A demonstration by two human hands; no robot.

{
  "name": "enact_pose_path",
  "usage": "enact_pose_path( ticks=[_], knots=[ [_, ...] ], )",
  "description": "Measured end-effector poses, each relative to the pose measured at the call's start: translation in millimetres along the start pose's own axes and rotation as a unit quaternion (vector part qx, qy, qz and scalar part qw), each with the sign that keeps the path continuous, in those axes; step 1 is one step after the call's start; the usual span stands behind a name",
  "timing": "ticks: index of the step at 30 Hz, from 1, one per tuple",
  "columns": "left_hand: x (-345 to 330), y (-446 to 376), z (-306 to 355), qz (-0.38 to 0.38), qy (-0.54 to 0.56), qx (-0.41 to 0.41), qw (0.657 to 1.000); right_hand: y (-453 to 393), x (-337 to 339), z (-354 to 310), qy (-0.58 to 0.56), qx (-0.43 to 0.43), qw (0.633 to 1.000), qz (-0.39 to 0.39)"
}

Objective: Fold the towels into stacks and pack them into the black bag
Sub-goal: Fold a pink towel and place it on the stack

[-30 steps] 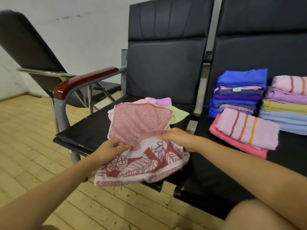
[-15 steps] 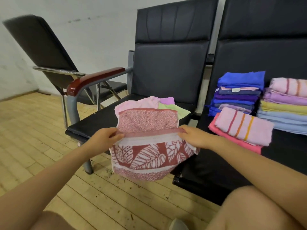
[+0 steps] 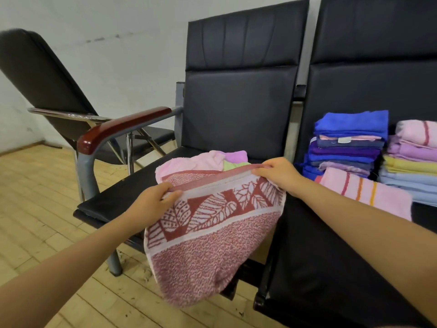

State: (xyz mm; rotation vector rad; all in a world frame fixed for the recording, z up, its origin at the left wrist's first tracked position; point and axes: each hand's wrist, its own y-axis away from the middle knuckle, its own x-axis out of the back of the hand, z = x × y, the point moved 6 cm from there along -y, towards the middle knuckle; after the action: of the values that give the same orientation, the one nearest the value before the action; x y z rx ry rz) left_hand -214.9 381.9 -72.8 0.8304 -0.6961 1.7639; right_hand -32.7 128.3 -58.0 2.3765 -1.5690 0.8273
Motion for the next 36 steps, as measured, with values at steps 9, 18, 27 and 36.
enact_pose_path(
  ticks=[9,18,27,36],
  knots=[
    [13,-80,-43,0.025,-0.029,0.003,0.999,-61,-31,17,0.087,-0.02,0.996,-0.012],
    [-9,-172,-84,0.109,-0.054,0.024,0.992,-88,-69,53,0.151,-0.01,0.986,-0.069],
    [-29,-177,-106,-0.053,-0.149,0.015,0.987,-88,-70,58,0.052,-0.039,0.99,-0.127],
    [78,-109,-18,0.171,-0.042,-0.023,0.984,-59,-9,-66,-0.144,0.04,0.989,0.009]
  ],
)
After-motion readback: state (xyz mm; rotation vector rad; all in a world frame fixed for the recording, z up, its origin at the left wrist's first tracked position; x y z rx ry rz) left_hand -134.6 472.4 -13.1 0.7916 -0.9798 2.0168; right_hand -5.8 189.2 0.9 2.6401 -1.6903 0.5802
